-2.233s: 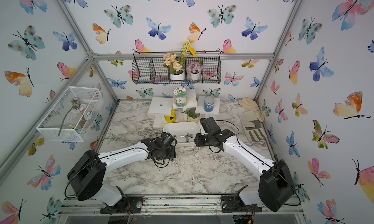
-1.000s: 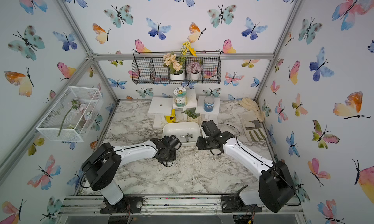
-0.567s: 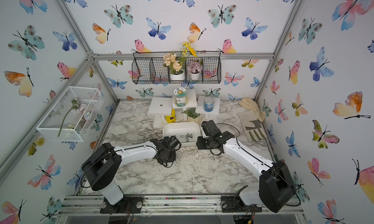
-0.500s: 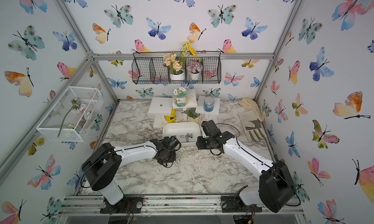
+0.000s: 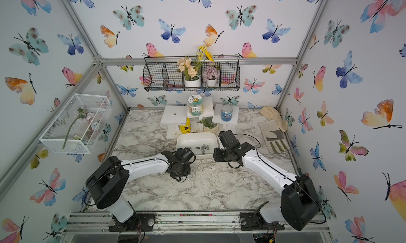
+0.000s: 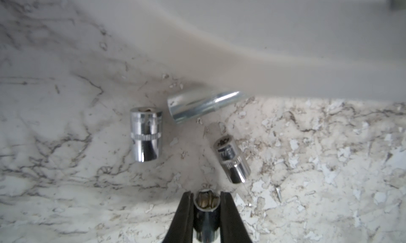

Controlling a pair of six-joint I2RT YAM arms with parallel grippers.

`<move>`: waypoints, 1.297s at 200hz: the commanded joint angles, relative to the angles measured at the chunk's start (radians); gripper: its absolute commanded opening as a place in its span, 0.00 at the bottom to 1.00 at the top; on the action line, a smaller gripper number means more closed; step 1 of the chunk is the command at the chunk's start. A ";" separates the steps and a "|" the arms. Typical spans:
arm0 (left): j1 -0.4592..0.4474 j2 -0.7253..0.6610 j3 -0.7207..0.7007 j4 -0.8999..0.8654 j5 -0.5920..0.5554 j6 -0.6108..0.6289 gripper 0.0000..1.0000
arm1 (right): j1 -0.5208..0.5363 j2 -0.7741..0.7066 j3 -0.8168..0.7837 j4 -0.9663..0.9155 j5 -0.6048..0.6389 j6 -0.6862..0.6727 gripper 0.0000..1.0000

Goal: Put the socket on the desktop into the storage box
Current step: Pick up the socket head from the center of the board, then place the socket head in the storage box.

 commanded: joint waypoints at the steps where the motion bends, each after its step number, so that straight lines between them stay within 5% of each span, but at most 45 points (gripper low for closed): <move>1: -0.001 -0.050 0.026 -0.050 -0.012 0.005 0.12 | 0.008 0.006 0.036 0.001 -0.003 -0.019 0.40; 79: 0.065 -0.063 0.188 -0.092 -0.023 0.078 0.12 | 0.008 -0.030 0.056 0.035 -0.064 -0.035 0.41; 189: 0.152 0.121 0.453 -0.066 0.037 0.184 0.12 | 0.008 -0.073 0.022 0.075 -0.074 -0.001 0.42; 259: 0.168 0.199 0.489 0.010 0.054 0.216 0.12 | 0.008 -0.058 0.018 0.086 -0.072 0.005 0.42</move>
